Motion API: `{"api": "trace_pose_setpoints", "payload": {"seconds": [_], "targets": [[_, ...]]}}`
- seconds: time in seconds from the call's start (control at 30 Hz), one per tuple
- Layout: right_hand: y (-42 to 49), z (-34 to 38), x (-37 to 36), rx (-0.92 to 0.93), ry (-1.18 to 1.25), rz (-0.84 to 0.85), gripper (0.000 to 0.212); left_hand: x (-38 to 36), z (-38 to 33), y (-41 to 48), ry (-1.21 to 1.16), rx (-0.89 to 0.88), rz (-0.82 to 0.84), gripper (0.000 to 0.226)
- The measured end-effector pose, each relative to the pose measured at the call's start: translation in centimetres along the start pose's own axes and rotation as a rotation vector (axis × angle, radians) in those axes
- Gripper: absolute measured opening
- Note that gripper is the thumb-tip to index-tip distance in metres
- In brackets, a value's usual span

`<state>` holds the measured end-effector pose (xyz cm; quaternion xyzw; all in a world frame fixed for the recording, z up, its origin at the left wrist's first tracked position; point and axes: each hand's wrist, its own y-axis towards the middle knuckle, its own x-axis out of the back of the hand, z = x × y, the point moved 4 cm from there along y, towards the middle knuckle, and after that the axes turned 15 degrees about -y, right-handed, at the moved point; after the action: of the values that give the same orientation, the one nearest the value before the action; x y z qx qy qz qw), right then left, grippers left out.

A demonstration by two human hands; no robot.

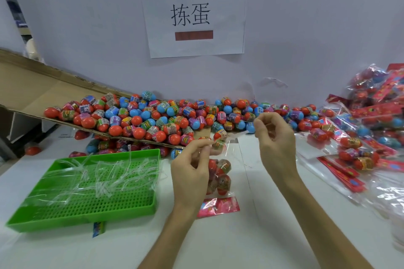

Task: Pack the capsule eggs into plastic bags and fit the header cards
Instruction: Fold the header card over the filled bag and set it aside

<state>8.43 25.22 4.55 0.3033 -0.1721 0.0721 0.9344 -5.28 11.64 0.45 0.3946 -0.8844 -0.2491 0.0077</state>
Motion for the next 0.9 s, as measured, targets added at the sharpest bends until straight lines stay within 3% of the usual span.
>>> {"api": "trace_pose_setpoints", "payload": {"seconds": [0.13, 0.23, 0.3, 0.43, 0.57, 0.77, 0.83, 0.9], "targets": [[0.6, -0.9, -0.1, -0.097, 0.080, 0.102, 0.006, 0.4, 0.3, 0.3, -0.075, 0.096, -0.075, 0.020], [0.1, -0.7, -1.6, -0.040, -0.011, 0.316, 0.048, 0.4, 0.1, 0.3, -0.093, 0.090, -0.075, 0.019], [-0.9, -0.3, -2.6, 0.055, -0.093, 0.385, 0.053, 0.3, 0.0, 0.3, -0.097, 0.079, -0.061, 0.020], [-1.5, 0.1, -2.5, 0.199, -0.161, 0.248, 0.012, 0.2, -0.1, 0.3, -0.095, 0.066, -0.045, 0.021], [-1.1, 0.1, -1.9, 0.166, -0.085, 0.167, 0.005, 0.1, 0.0, 0.3, -0.088, 0.084, -0.040, 0.020], [0.1, -1.3, -1.1, -0.284, 0.394, 0.284, 0.010, 0.6, 0.8, 0.4, -0.076, 0.178, -0.090, 0.018], [0.3, -1.2, -1.1, -0.256, 0.308, 0.307, 0.015, 0.7, 0.9, 0.5, -0.087, 0.196, -0.104, 0.018], [0.1, -1.1, -1.6, -0.133, 0.070, 0.332, 0.039, 0.6, 0.9, 0.4, -0.087, 0.182, -0.093, 0.019]]}}
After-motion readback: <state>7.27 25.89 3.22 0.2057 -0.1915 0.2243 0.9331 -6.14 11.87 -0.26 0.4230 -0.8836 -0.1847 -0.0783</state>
